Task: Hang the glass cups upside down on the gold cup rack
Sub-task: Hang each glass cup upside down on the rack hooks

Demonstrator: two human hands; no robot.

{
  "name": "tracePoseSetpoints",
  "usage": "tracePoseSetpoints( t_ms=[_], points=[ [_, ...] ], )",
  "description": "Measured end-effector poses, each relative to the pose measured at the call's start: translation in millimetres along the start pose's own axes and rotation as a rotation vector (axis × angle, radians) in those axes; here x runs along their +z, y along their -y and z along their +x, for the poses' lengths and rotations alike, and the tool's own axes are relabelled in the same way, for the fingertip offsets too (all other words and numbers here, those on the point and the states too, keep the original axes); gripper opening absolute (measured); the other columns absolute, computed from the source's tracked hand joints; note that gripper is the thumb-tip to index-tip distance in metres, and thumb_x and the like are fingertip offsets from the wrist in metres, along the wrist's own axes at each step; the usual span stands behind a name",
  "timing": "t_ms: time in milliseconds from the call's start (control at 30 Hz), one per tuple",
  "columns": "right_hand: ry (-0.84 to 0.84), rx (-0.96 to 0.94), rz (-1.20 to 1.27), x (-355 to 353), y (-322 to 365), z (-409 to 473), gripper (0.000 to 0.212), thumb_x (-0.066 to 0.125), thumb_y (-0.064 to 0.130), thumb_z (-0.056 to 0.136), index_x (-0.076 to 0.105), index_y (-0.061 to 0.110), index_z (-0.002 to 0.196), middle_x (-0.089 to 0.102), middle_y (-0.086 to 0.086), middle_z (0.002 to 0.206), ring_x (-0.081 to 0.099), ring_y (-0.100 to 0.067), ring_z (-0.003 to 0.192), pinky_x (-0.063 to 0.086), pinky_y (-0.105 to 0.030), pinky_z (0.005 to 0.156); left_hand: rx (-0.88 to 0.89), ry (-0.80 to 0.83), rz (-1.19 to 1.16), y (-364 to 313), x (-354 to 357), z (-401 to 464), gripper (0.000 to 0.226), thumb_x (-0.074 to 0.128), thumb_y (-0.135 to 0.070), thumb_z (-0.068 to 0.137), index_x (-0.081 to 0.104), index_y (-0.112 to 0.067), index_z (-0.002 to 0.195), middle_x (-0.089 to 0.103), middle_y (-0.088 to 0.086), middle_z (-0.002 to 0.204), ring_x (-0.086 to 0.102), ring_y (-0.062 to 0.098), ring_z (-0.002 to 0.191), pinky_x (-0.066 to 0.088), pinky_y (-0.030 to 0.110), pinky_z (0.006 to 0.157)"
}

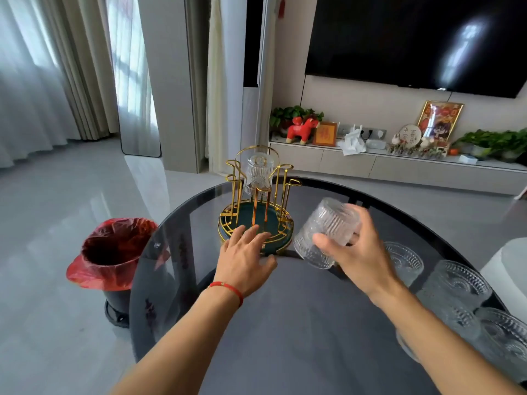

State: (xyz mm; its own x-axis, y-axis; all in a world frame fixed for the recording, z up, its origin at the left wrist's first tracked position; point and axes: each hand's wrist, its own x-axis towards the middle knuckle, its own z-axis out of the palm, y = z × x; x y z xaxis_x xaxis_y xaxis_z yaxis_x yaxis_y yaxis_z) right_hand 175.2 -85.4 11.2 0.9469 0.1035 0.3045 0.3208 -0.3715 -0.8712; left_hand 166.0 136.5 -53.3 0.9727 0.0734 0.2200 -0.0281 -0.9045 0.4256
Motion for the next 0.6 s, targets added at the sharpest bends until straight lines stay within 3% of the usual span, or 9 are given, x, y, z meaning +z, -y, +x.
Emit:
tracePoseSetpoints(
  t_ms=[133,200,333,400,467,533,600],
  points=[
    [-0.046,-0.022,0.158,13,44,53,0.093,0.085,0.059,0.058,0.045,0.033,0.138,0.067,0.007,0.126,0.072,-0.005,0.106,0.061,-0.048,0.098,0.032,0.019,0.051,9,9,1,0.058,0.054,-0.043,0.091,0.045,-0.030,0.147,0.046,-0.003,0.153,0.031,0.022,0.146,0.033,0.046,0.118],
    [-0.061,-0.050,0.218,25,71,84,0.092,0.085,0.055,0.063,0.043,0.025,0.140,0.067,-0.001,0.128,0.070,-0.016,0.114,0.060,-0.054,0.098,0.043,0.014,0.096,6,12,0,0.056,0.056,-0.040,0.089,0.047,-0.029,0.144,0.048,-0.004,0.149,0.034,0.023,0.142,0.036,0.043,0.113],
    [-0.097,-0.059,0.362,52,118,152,0.082,0.084,0.041,0.073,0.048,0.011,0.140,0.066,-0.008,0.130,0.070,-0.024,0.116,0.063,-0.050,0.091,0.037,0.024,0.140,3,10,2,0.056,0.055,-0.034,0.093,0.042,-0.025,0.147,0.046,-0.001,0.151,0.035,0.024,0.142,0.039,0.045,0.112],
    [-0.073,-0.039,0.394,71,137,180,0.072,0.086,0.033,0.077,0.050,0.010,0.136,0.067,-0.010,0.128,0.071,-0.025,0.113,0.066,-0.043,0.079,0.022,0.033,0.140,2,9,2,0.058,0.055,-0.030,0.093,0.040,-0.025,0.149,0.044,0.000,0.153,0.033,0.025,0.143,0.040,0.045,0.112],
    [-0.037,-0.044,0.367,92,147,199,0.044,0.087,0.028,0.078,0.063,0.015,0.113,0.074,-0.006,0.111,0.075,-0.026,0.104,0.067,-0.041,0.071,0.007,0.045,0.151,0,9,2,0.059,0.054,-0.027,0.093,0.038,-0.025,0.150,0.043,0.001,0.155,0.031,0.026,0.145,0.039,0.046,0.113],
    [-0.011,-0.073,0.286,113,149,216,0.026,0.088,0.027,0.076,0.067,0.023,0.090,0.077,-0.004,0.099,0.078,-0.028,0.098,0.068,-0.048,0.077,-0.010,0.053,0.160,0,10,4,0.060,0.052,-0.026,0.093,0.036,-0.024,0.151,0.040,0.002,0.158,0.026,0.027,0.149,0.038,0.047,0.115],
    [0.045,-0.047,0.175,128,147,228,0.046,0.091,0.033,0.072,0.065,0.019,0.108,0.072,-0.009,0.118,0.073,-0.029,0.109,0.063,-0.053,0.091,-0.015,0.062,0.168,-1,11,4,0.061,0.051,-0.026,0.093,0.035,-0.023,0.152,0.038,0.003,0.159,0.023,0.028,0.151,0.037,0.049,0.115]
  ],
)
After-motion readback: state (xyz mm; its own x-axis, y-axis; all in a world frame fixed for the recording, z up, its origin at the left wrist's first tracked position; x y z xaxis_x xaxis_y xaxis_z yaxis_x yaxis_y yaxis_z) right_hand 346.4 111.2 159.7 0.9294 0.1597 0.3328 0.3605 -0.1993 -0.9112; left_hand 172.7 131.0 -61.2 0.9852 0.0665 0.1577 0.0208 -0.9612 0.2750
